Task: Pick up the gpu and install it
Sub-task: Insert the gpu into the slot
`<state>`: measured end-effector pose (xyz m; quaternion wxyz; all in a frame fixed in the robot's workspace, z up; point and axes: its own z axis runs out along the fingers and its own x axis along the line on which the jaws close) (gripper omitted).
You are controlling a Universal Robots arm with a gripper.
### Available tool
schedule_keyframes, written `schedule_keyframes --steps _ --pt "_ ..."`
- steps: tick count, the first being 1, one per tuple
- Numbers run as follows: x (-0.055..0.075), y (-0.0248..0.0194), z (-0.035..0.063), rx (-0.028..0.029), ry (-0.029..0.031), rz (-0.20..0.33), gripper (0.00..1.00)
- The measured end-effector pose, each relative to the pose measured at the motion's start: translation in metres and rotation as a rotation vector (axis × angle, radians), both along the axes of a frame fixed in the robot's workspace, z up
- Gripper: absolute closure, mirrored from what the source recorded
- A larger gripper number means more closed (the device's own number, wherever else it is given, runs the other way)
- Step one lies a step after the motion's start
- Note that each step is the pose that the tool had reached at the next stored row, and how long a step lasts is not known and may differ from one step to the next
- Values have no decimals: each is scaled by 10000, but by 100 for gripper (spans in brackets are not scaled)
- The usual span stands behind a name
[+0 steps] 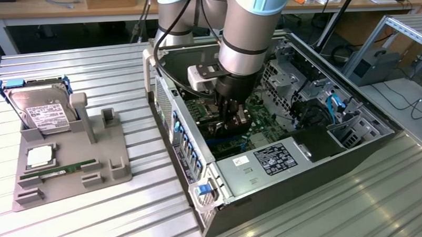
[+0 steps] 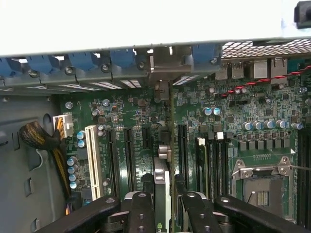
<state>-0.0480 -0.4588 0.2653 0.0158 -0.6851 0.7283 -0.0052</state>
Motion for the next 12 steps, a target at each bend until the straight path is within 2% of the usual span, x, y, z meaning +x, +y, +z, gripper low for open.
schedule_keyframes --steps 10,11,12 --pt "0 -1 -5 3 -1 0 73" --pt "1 0 -7 -8 -2 1 73" --pt "0 7 -14 -57 -1 1 73"
